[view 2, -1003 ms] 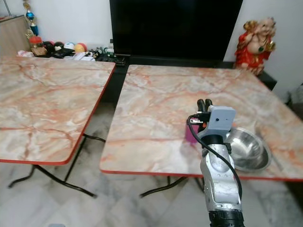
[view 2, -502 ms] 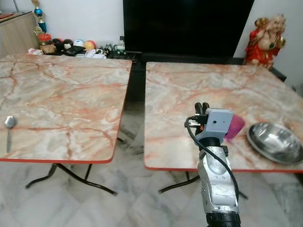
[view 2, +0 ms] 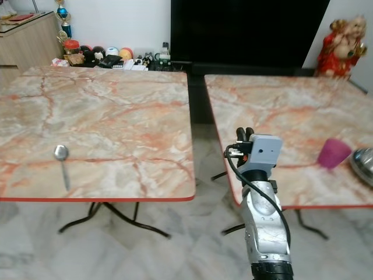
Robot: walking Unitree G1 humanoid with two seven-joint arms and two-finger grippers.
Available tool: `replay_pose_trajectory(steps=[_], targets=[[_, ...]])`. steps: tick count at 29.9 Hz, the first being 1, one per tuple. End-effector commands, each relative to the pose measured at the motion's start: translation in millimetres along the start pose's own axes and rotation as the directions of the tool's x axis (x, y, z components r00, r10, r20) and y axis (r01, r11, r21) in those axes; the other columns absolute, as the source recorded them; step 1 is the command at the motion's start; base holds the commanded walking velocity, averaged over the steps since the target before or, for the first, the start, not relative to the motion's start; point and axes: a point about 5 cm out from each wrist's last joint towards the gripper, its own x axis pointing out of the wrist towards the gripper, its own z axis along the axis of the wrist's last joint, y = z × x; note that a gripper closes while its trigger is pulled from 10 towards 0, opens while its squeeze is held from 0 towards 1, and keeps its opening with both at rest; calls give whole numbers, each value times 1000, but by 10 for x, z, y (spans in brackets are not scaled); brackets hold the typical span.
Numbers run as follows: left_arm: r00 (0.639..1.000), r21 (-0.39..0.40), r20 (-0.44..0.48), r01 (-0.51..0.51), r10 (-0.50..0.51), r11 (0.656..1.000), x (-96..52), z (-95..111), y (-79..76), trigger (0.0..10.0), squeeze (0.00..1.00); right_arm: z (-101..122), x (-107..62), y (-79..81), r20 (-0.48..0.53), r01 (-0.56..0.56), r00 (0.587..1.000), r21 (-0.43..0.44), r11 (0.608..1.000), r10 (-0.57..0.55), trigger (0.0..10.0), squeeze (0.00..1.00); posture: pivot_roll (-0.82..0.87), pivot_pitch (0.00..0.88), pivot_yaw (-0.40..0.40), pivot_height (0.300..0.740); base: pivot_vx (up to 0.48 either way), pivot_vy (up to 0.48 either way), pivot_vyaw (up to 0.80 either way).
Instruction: Setting the table
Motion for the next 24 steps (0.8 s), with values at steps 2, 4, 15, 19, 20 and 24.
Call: replay_pose_trajectory(steps=[2, 4, 15, 19, 20, 24], targets=[[1000, 15, -17, -13, 13, 1000, -16, -43, 67, 10000, 0, 69, 30, 26, 23, -4, 1000, 9, 1000, 4, 10000, 0, -13, 60, -28, 740, 0, 480, 0], [1000, 16, -18, -13, 14, 1000, -17, -45, 71, 10000, 0, 70, 31, 20, 23, -1, 1000, 9, 1000, 1, 10000, 0, -12, 60, -27, 740, 0, 480, 0], [1000, 13, -20, -17, 17, 1000, -19, -52, 77, 10000, 0, 69, 43, 35, 22, -5, 1000, 11, 1000, 5, 10000, 0, -6, 60, -28, 740, 0, 480, 0], [1000, 15, -21, -17, 17, 1000, -20, -56, 78, 10000, 0, 73, 45, 33, 23, -2, 1000, 12, 1000, 2, 10000, 0, -6, 61, -29, 740, 0, 480, 0], [1000, 15, -21, -17, 17, 1000, -20, -58, 78, 10000, 0, 73, 45, 32, 23, -2, 1000, 11, 1000, 2, 10000, 0, -6, 61, -29, 740, 0, 480, 0], [1000, 13, -19, -16, 17, 1000, -20, -55, 77, 10000, 0, 77, 46, 30, 24, -5, 1000, 8, 1000, 5, 10000, 0, -7, 62, -30, 740, 0, 480, 0]])
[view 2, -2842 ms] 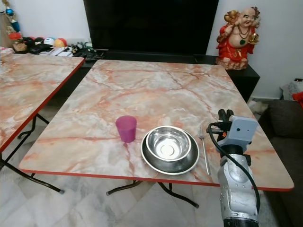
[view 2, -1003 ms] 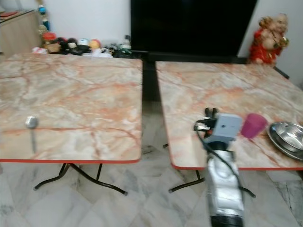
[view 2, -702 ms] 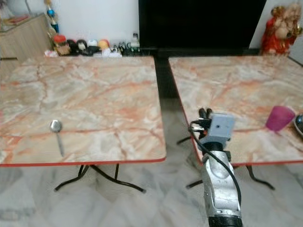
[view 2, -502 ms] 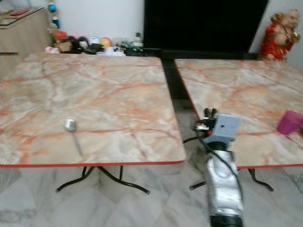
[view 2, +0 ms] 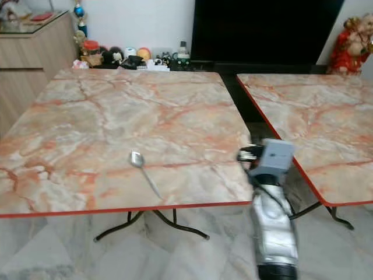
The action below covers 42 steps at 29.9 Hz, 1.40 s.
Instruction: Setting the table
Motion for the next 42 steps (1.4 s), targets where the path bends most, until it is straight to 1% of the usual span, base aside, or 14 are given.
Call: replay_pose_trajectory(steps=[1, 4, 20, 23, 27, 31, 37, 42], targets=[[999, 6, -28, 19, -19, 1000, -8, -91, -64, 10000, 0, 38, -4, -118, 10, 33, 999, -11, 999, -33, 10000, 0, -6, 62, -31, 740, 0, 480, 0], [999, 8, -27, 18, -18, 1000, -9, -89, -60, 10000, 0, 37, -5, -125, 9, 35, 999, -11, 999, -35, 10000, 0, -6, 62, -31, 740, 0, 412, 0], [999, 3, 2, 32, -32, 999, -5, -48, -71, 10000, 0, 24, -7, -110, 3, 29, 1000, -10, 1000, -29, 10000, 0, -6, 68, -28, 740, 0, 0, 0], [999, 8, 0, 34, -34, 999, -4, -49, -75, 10000, 0, 23, -9, -111, 3, 27, 1000, -15, 1000, -27, 10000, 0, -6, 68, -29, 740, 0, 0, 0], [999, 11, -1, 33, -33, 999, -5, -53, -74, 10000, 0, 29, -18, -92, 9, 7, 1000, -45, 999, -7, 10000, 0, -7, 71, -28, 740, 271, 0, 0], [999, 15, -3, 34, -34, 999, -6, -56, -74, 10000, 0, 33, -28, -52, 13, -18, 1000, -53, 998, 19, 10000, 0, -8, 71, -27, 740, 299, 0, 800], [999, 16, -2, 35, -35, 999, -6, -56, -74, 10000, 0, 31, -27, -50, 12, -21, 1000, -49, 999, 22, 10000, 0, -8, 71, -27, 740, 329, 0, 800], [999, 18, -3, 35, -35, 999, -4, -54, -80, 10000, 0, 1, -36, -56, -6, -21, 1000, -16, 1000, 20, 10000, 0, -8, 71, -27, 740, 346, 0, 93]])
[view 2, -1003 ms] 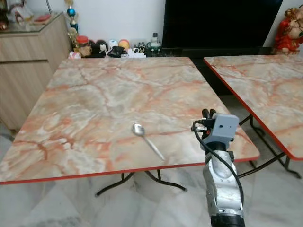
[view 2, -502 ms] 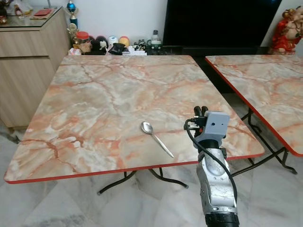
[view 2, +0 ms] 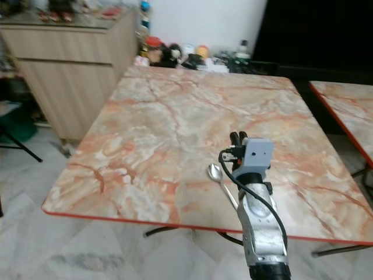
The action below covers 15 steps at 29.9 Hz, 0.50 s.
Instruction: Setting the table
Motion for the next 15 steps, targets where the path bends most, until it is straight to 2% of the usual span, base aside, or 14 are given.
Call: replay_pose_trajectory(steps=[1, 9, 11, 12, 13, 14, 15], targets=[[1000, 19, -11, 14, -14, 1000, 2, -26, -47, 10000, 0, -43, -48, -83, -28, 17, 999, 3, 1000, -17, 10000, 0, -8, 73, -28, 740, 0, 0, 0], [1000, 20, -9, 18, -17, 1000, 3, -24, -57, 10000, 0, -116, -213, -18, -86, -62, 994, -5, 998, 61, 10000, 0, -11, 78, -29, 740, 0, 0, 0], [1000, 22, -9, 20, -19, 1000, 3, -25, -58, 10000, 0, -113, -297, -6, -107, -94, 990, -1, 996, 94, 10000, 0, -18, 84, -28, 740, 0, 0, 0], [1000, 26, -13, 20, -20, 999, 2, -31, -58, 10000, 0, -134, -397, -13, -149, -115, 982, -5, 993, 113, 10000, 0, -24, 85, -28, 740, 0, 0, 0], [1000, 26, -13, 20, -20, 999, 2, -31, -58, 10000, 0, -134, -397, -13, -149, -115, 982, -5, 993, 113, 10000, 0, -24, 85, -28, 740, 0, 0, 0], [1000, 31, -18, 22, -21, 999, 2, -38, -58, 10000, 0, -192, -506, -38, -213, -117, 970, -9, 993, 113, 10000, 1000, -26, 85, -28, 740, 0, 0, 0], [1000, 34, -20, 23, -23, 999, 1, -41, -60, 10000, 0, -215, -564, -42, -235, -122, 965, 3, 993, 119, 10000, 1000, -26, 85, -28, 740, 0, 0, 0]])
